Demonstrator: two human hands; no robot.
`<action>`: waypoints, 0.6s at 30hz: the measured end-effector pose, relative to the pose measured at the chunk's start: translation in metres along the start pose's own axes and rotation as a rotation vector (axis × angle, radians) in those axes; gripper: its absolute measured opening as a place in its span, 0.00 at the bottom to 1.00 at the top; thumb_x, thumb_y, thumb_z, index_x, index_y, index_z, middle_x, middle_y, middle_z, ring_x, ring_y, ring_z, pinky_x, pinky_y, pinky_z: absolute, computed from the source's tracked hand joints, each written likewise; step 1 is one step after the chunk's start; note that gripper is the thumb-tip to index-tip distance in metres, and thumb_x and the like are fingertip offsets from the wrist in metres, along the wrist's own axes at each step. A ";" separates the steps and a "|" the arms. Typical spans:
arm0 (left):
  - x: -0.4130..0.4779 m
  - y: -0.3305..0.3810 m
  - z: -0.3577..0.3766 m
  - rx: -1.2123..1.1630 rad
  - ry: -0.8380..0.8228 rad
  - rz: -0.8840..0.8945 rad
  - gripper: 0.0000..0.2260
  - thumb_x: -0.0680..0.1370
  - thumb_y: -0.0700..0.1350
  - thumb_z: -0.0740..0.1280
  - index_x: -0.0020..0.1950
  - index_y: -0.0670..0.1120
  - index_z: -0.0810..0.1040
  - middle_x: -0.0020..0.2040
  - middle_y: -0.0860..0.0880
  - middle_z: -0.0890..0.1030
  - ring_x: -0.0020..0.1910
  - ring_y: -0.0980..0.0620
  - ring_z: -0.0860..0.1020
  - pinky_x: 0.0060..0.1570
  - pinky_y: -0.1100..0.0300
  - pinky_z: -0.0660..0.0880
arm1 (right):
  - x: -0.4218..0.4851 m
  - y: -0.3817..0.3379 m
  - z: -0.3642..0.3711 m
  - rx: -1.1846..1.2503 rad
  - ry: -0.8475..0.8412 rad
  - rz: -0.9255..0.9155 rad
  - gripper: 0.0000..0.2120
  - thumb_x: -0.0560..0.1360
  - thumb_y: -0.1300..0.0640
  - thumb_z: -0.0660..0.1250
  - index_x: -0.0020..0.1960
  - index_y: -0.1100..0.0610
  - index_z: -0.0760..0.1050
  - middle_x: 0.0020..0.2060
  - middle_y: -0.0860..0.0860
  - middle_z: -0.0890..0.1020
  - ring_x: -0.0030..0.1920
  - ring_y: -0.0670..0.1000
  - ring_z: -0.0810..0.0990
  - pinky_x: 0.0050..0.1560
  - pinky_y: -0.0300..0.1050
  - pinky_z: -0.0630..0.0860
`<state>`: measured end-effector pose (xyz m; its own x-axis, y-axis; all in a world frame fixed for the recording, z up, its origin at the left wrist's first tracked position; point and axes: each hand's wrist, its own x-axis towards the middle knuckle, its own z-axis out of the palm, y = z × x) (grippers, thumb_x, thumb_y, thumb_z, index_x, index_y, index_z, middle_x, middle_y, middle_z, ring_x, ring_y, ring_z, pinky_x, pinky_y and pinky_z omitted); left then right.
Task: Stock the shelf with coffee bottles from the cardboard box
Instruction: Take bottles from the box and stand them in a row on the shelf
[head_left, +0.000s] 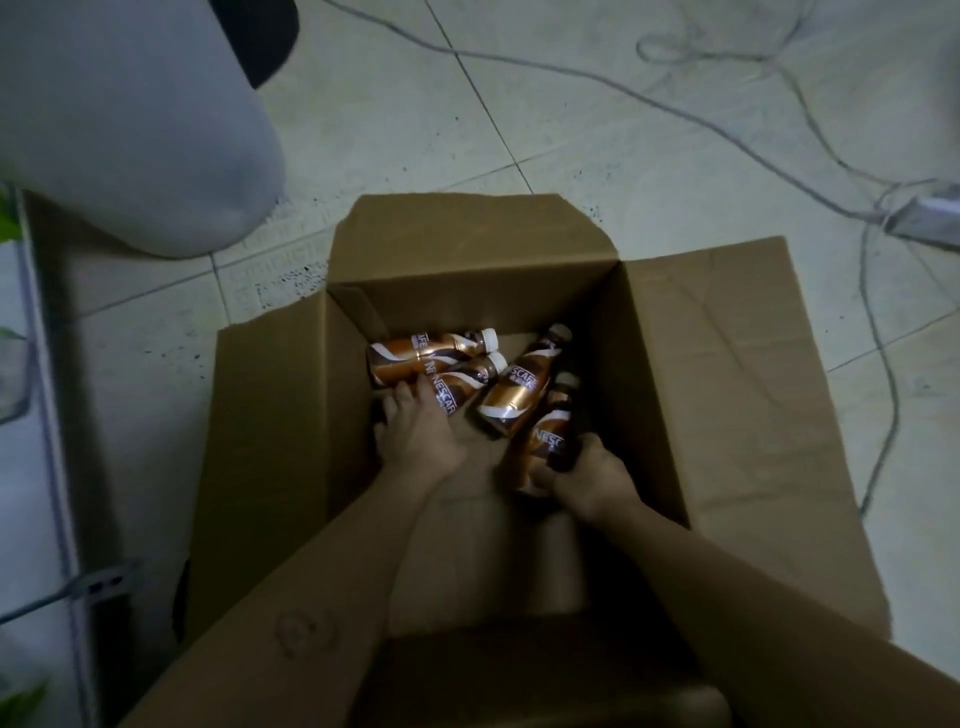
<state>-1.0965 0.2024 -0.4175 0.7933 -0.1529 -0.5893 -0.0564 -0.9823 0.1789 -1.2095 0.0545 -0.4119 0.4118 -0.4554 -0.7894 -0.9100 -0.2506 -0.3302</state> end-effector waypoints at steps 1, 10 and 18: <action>0.006 -0.001 0.006 0.045 0.032 0.004 0.44 0.68 0.48 0.74 0.76 0.47 0.50 0.75 0.42 0.56 0.73 0.41 0.54 0.65 0.43 0.62 | 0.006 -0.001 0.005 0.006 0.009 0.012 0.37 0.68 0.44 0.74 0.71 0.54 0.63 0.62 0.54 0.77 0.60 0.55 0.77 0.56 0.49 0.75; 0.009 -0.007 0.018 0.116 -0.004 -0.063 0.38 0.67 0.50 0.76 0.70 0.45 0.60 0.69 0.39 0.66 0.65 0.39 0.66 0.58 0.47 0.70 | 0.016 -0.001 0.035 0.084 0.071 0.112 0.36 0.64 0.44 0.77 0.66 0.56 0.66 0.57 0.54 0.78 0.53 0.55 0.80 0.47 0.51 0.80; -0.067 -0.017 -0.009 -0.723 -0.594 -0.288 0.24 0.72 0.46 0.73 0.65 0.44 0.70 0.53 0.45 0.79 0.43 0.50 0.79 0.33 0.59 0.74 | -0.038 0.022 0.001 0.336 -0.285 0.112 0.17 0.68 0.55 0.75 0.53 0.54 0.73 0.45 0.52 0.80 0.45 0.53 0.81 0.37 0.47 0.79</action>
<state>-1.1429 0.2308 -0.3742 0.2727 -0.1417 -0.9516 0.6338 -0.7177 0.2885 -1.2455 0.0674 -0.3894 0.3232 -0.1985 -0.9253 -0.9326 0.0994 -0.3470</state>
